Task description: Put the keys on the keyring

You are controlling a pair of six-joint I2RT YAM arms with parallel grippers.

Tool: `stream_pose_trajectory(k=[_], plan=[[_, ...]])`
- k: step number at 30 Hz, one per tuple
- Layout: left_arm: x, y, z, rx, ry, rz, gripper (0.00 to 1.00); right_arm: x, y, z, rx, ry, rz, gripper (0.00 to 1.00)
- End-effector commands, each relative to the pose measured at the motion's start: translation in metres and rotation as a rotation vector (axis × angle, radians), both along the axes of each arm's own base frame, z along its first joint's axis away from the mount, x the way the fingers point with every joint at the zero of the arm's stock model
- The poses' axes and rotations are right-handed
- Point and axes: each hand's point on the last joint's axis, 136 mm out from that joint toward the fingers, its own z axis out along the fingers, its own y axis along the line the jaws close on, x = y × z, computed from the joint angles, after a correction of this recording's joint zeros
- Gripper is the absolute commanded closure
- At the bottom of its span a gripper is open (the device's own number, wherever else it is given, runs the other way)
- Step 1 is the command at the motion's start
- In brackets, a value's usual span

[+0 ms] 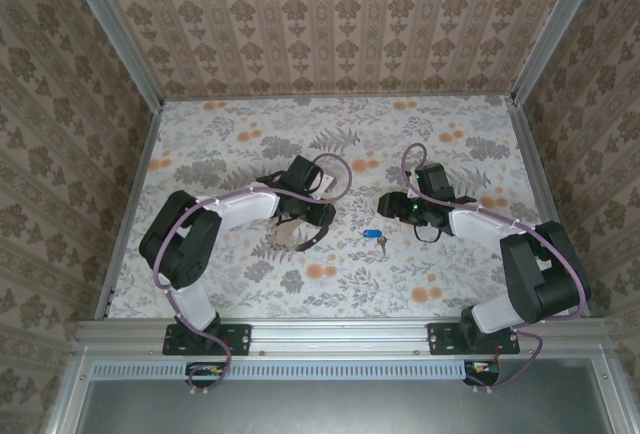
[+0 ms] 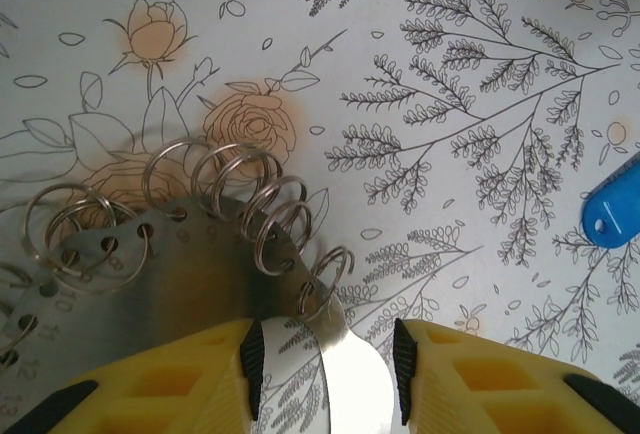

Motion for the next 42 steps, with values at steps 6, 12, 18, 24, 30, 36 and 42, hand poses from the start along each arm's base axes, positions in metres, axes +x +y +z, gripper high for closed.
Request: stream_pose_trajectory(k=[6, 12, 18, 24, 30, 36, 42], plan=[[0.007, -0.012, -0.001, -0.017, -0.012, -0.040, 0.61, 0.003, 0.000, 0.000, 0.011, -0.004, -0.013, 0.38], [0.007, -0.013, -0.005, -0.012, -0.007, -0.044, 0.62, 0.003, -0.001, -0.001, 0.011, -0.002, -0.016, 0.38], [0.006, -0.012, -0.012, -0.004, 0.003, -0.044, 0.64, 0.004, -0.002, -0.002, 0.015, 0.000, -0.017, 0.39], [0.006, -0.010, -0.017, 0.003, 0.004, -0.042, 0.67, 0.004, -0.002, -0.003, 0.017, 0.003, -0.019, 0.39], [0.010, -0.008, -0.020, 0.005, 0.001, -0.029, 0.70, 0.003, -0.001, -0.003, 0.021, 0.003, -0.016, 0.39], [0.012, -0.009, -0.022, 0.001, 0.004, -0.029, 0.76, 0.003, -0.001, -0.004, 0.024, 0.005, -0.017, 0.41], [0.013, -0.008, -0.021, 0.000, -0.002, -0.025, 0.87, 0.002, -0.001, -0.002, 0.028, 0.006, -0.018, 0.43]])
